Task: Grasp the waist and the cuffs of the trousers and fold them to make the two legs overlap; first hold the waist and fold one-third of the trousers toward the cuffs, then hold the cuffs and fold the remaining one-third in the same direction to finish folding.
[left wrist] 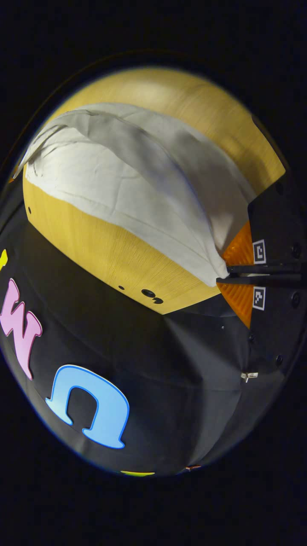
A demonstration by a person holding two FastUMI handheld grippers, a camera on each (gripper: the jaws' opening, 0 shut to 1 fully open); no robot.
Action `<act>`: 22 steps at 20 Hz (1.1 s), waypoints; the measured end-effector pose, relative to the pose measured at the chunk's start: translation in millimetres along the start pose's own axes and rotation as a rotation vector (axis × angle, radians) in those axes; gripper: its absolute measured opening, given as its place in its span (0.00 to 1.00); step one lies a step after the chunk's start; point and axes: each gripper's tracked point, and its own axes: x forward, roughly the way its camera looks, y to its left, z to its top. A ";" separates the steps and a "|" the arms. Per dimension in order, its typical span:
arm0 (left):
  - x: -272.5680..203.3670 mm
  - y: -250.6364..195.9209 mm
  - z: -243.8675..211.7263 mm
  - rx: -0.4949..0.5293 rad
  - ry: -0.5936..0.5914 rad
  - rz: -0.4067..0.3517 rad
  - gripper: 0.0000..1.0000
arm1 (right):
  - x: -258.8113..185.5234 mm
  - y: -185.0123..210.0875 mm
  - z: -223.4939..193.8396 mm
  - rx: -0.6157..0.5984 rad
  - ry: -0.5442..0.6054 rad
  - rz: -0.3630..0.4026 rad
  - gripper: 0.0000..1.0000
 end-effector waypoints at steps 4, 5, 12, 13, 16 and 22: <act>42.8 4.8 -0.5 -0.064 0.050 0.019 0.05 | 50.6 2.6 -10.4 0.077 0.091 0.011 0.09; 53.2 4.4 -2.7 -0.085 0.066 0.017 0.05 | 60.5 4.5 -11.5 0.076 0.107 0.016 0.09; 97.3 -14.7 -6.9 -0.085 0.119 -0.010 0.05 | 92.6 21.8 -23.1 0.143 0.190 0.059 0.19; 100.1 -21.1 -12.1 -0.080 0.146 -0.024 0.05 | 99.1 25.0 -24.2 0.148 0.205 0.067 0.19; 111.3 -26.2 -19.5 -0.044 0.198 -0.038 0.05 | 108.0 29.1 -25.8 0.103 0.231 0.065 0.09; 108.7 -22.8 -29.1 -0.099 0.199 -0.082 0.06 | 100.8 6.8 -29.2 0.196 0.210 0.031 0.63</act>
